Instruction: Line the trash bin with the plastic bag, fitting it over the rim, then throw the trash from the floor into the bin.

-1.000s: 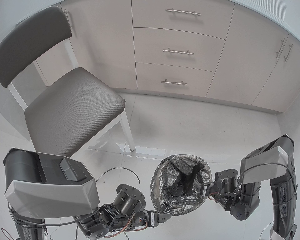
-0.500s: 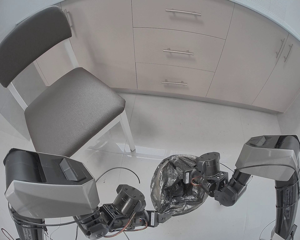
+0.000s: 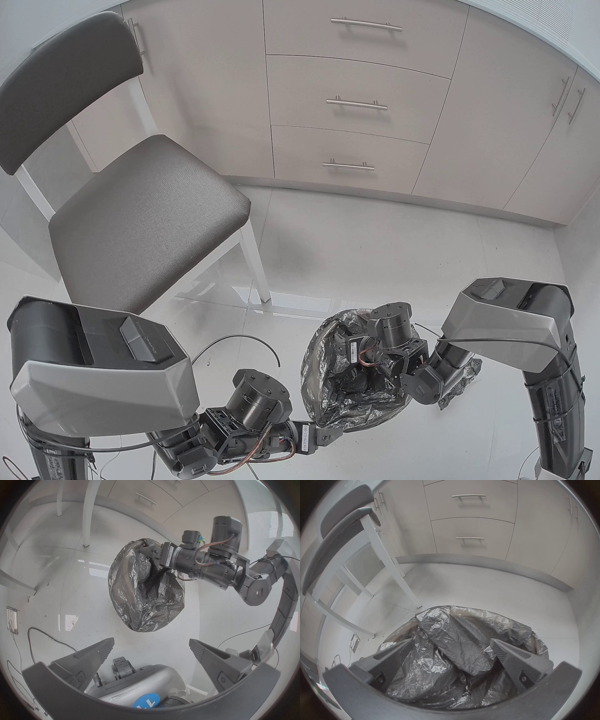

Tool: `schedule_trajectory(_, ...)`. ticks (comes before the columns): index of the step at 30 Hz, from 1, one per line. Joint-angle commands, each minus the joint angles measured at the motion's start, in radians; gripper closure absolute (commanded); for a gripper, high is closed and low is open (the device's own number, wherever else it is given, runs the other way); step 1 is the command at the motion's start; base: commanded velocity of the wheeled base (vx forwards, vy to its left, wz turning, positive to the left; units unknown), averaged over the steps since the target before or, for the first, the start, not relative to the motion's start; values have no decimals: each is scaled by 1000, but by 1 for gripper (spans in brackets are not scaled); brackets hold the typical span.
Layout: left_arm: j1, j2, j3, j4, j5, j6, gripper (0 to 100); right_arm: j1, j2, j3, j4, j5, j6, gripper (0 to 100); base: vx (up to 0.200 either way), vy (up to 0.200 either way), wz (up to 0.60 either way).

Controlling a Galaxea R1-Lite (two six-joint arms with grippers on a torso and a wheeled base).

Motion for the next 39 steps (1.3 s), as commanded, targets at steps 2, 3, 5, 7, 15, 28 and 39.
schedule_trajectory(2,0,2,0,0,0,-1,0,-12,76,-57,4,-1,-4,0,0,0,0)
schedule_trajectory(3,0,2,0,0,0,-1,0,-12,81,-63,12,1,-5,0,0,0,0)
schedule_trajectory(5,0,2,0,0,0,-1,0,-14,89,-73,20,-1,-5,0,0,0,0)
schedule_trajectory(7,0,2,0,0,0,-1,0,-14,107,-92,21,-1,-5,0,0,0,0)
schedule_trajectory(15,0,2,0,0,0,-1,0,-17,128,-116,43,1,-7,0,0,0,0)
schedule_trajectory(28,0,0,0,0,0,-1,0,-30,125,-141,90,4,5,0,0,0,0)
schedule_trajectory(39,0,-3,3,0,-1,-2,0,-21,-97,26,118,5,13,0,0,0,0)
